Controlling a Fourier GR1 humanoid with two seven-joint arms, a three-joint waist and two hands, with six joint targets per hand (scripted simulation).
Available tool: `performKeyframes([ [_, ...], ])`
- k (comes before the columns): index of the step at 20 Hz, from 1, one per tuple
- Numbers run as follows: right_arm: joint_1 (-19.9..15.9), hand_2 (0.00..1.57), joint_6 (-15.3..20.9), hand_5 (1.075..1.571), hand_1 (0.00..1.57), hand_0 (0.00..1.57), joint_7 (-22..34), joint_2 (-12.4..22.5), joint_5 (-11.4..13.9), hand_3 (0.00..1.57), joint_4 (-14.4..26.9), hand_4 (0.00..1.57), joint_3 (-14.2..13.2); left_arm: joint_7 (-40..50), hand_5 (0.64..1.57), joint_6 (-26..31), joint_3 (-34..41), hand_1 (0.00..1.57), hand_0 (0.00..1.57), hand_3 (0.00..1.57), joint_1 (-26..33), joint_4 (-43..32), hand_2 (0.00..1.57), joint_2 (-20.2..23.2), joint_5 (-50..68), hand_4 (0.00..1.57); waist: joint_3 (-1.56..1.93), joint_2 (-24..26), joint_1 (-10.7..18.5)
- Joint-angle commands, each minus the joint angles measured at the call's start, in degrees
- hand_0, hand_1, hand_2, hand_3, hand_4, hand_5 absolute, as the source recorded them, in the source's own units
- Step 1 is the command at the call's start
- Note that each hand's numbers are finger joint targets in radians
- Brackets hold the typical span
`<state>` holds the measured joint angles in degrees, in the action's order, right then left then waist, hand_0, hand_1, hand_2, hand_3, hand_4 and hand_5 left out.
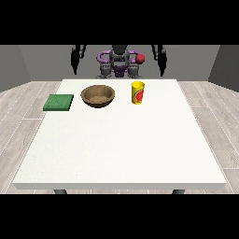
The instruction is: Pick the cup and pour the ball into the bowl, then pick the bowl and place it on the pad
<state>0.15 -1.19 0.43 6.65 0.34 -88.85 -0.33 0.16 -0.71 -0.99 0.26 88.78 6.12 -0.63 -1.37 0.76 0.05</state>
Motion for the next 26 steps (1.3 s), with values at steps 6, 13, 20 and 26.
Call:
performKeyframes([
  [6, -1.4, 0.33, -0.5, 1.565, 0.0, 0.0, 5.9, 2.8, -0.8, 0.49, -6.2, 0.85, -1.0, 5.7, 1.57, 0.6, 0.5, 0.0, 0.0, 0.0, -1.8, 6.7, 0.0, 2.3, 0.8, 0.0, 1.12, 16.3, -0.1],
  [13, -13.4, 0.26, 20.9, 1.567, 0.0, 0.0, 8.4, -6.5, -4.5, 0.42, -11.8, 0.84, 17.1, 3.1, 1.57, -5.1, 3.4, 0.0, 0.0, 0.0, -16.9, 3.9, 0.0, -6.0, 11.0, 0.0, 1.34, 5.7, -1.5],
  [20, -15.4, 0.33, 20.5, 1.565, 0.0, 0.0, 6.9, -6.6, -2.4, 0.53, -11.0, 0.81, 14.4, 7.0, 1.564, -5.9, 5.0, 0.0, 0.0, 0.0, -24.0, 4.1, 0.0, -3.4, 11.0, 0.0, 1.38, 0.8, -1.0],
  [26, -27.5, 0.43, 23.3, 1.57, 0.0, 0.0, 9.8, -6.5, 3.2, 0.73, -8.7, 0.75, 12.8, -10.5, 1.547, -3.1, 4.5, 0.0, 0.0, 0.0, -22.4, -5.8, 0.0, -4.5, 7.0, 0.0, 1.32, -9.5, -1.6],
])
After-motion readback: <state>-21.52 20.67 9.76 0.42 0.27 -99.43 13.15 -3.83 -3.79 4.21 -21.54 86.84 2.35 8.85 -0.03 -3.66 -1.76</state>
